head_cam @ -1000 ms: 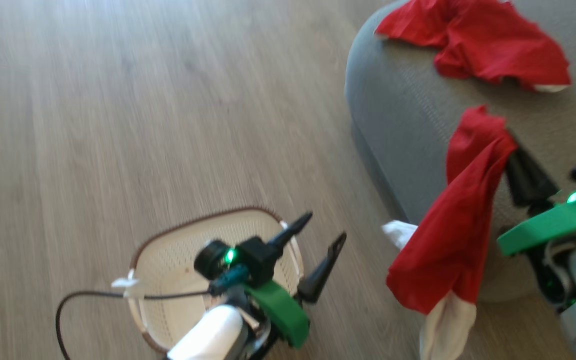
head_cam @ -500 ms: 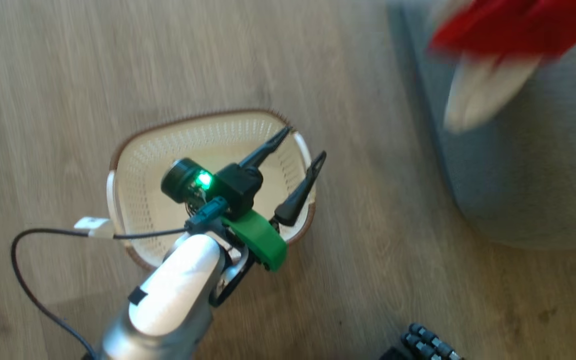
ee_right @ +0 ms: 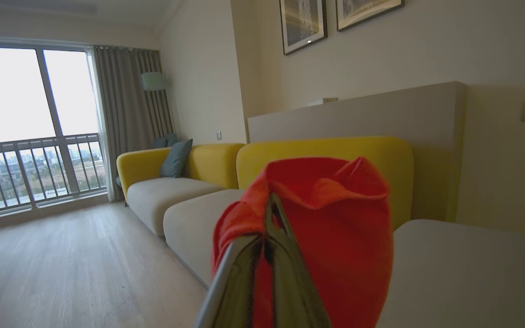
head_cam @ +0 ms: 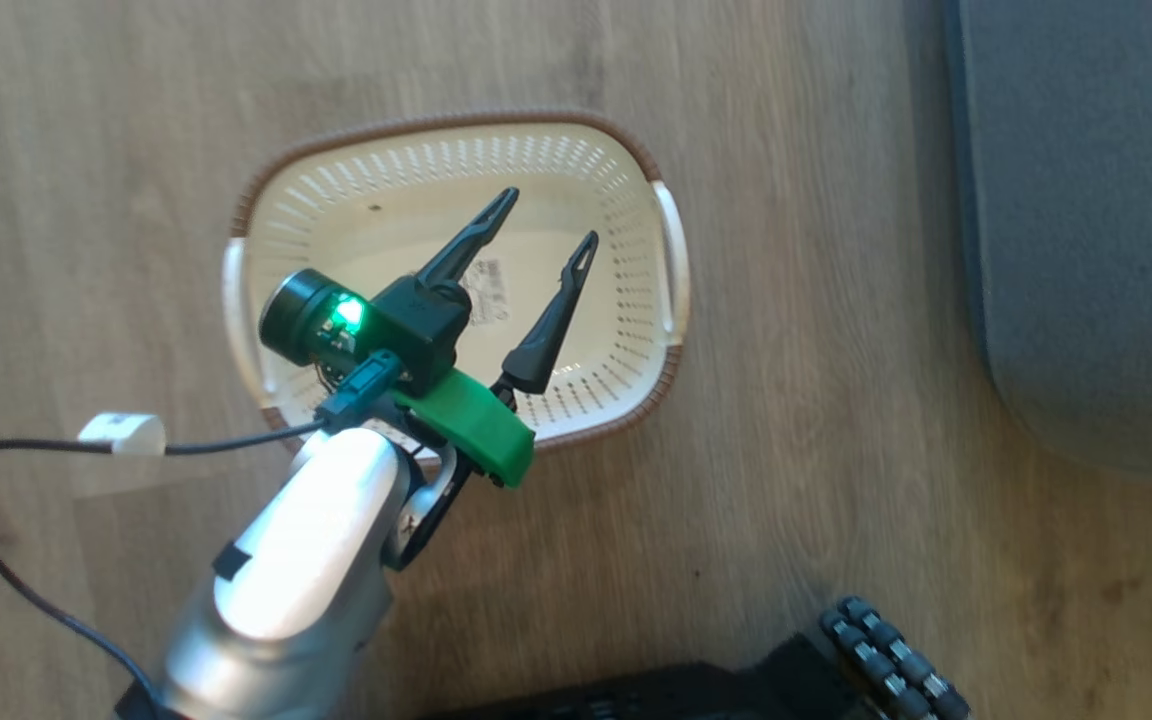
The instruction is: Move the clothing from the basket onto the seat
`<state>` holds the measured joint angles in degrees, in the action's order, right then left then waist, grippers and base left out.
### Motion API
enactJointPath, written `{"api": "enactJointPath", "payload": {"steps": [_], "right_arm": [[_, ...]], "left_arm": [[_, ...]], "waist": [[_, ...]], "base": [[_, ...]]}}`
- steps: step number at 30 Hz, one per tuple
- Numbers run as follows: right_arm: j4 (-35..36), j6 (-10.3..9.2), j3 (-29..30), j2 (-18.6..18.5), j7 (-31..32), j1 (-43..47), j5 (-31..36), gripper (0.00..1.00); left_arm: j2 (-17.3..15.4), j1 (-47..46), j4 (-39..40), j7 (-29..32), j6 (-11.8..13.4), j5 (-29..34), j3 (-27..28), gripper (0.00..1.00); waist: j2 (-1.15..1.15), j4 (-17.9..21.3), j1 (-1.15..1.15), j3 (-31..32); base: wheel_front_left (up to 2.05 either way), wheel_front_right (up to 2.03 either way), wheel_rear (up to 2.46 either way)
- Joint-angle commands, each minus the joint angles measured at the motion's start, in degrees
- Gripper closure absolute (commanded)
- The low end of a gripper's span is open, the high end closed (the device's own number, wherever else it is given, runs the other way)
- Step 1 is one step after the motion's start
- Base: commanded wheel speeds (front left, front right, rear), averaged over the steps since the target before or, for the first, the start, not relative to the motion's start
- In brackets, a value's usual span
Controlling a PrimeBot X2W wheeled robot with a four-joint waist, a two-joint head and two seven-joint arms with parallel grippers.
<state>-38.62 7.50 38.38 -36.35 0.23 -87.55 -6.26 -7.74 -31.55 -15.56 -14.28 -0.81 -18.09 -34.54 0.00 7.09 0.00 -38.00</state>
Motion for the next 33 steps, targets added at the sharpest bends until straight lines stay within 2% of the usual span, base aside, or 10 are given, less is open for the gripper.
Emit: {"api": "enactJointPath", "payload": {"steps": [1, 8, 10, 11, 12, 13, 18, 24, 29, 33], "right_arm": [[0.47, -0.01, 0.03, 1.64, -0.48, 3.32, -0.36, 1.0], [-6.34, -0.01, -5.15, 12.46, -8.07, 14.89, -2.15, 1.0], [-7.82, -0.01, -7.25, 13.68, -9.62, 16.43, -3.1, 0.73], [-8.32, -0.01, -8.42, 14.02, -10.29, 17.11, -3.58, 0.52], [-8.65, -0.01, -9.96, 14.2, -10.64, 17.84, -3.93, 0.12], [-8.86, -0.01, -10.99, 14.35, -10.88, 18.41, -4.77, 0.0], [-5.75, -0.01, -20.43, 15.41, -12.09, 24.72, -8.52, 0.0], [3.85, -0.01, -31.51, 17.54, -12.97, 39.24, -9.96, 0.0], [13.6, -0.01, -35.33, 19.95, -13.86, 51.2, -7.95, 0.0], [20.14, -0.01, -36.0, 22.9, -14.14, 60.65, -6.15, 0.0]], "left_arm": [[-1.08, -0.43, 2.28, -0.35, 0.13, 0.48, 1.52, 0.0], [-3.38, -1.27, 4.61, 1.73, 0.91, 1.66, 1.5, 0.0], [-3.62, -1.1, 4.92, 1.96, 1.09, 1.52, 1.56, 0.0], [-3.74, -0.96, 5.01, 2.02, 1.2, 1.38, 1.66, 0.0], [-3.87, -0.78, 5.05, 2.04, 1.31, 1.2, 1.8, 0.0], [-3.99, -0.6, 5.04, 2.04, 1.41, 1.02, 1.94, 0.0], [-4.2, 0.28, 3.95, 1.61, 1.83, -0.25, 2.79, 0.0], [-2.62, 2.98, 0.52, 0.33, 1.96, -3.17, 4.15, 0.0], [-1.11, 7.05, -2.46, -0.55, 3.02, -5.72, 7.43, 0.0], [-0.37, 10.01, -3.78, -0.69, 4.28, -4.7, 10.55, 0.0]], "waist": [[0.0, 2.75, 0.0, -2.97], [0.0, 5.89, 0.0, -6.63], [0.0, 6.09, 0.0, -6.49], [0.0, 6.2, 0.0, -6.26], [0.0, 6.31, 0.0, -5.9], [0.0, 6.41, 0.0, -5.48], [0.0, 7.49, 0.0, -1.88], [0.0, 7.92, 0.0, 5.72], [0.0, 6.7, 0.0, 13.72], [0.0, 3.12, 0.0, 20.03]], "base": [[0.0, 0.0, 0.0], [0.0, 0.0, 0.0], [0.0, 0.0, 0.0], [0.0, 0.0, 0.0], [0.0, 0.0, 0.0], [0.0, 0.0, 0.0], [0.0, 0.0, 0.0], [0.0, 0.0, 0.0], [0.0, 0.0, 0.0], [0.0, 0.0, 0.0]]}}
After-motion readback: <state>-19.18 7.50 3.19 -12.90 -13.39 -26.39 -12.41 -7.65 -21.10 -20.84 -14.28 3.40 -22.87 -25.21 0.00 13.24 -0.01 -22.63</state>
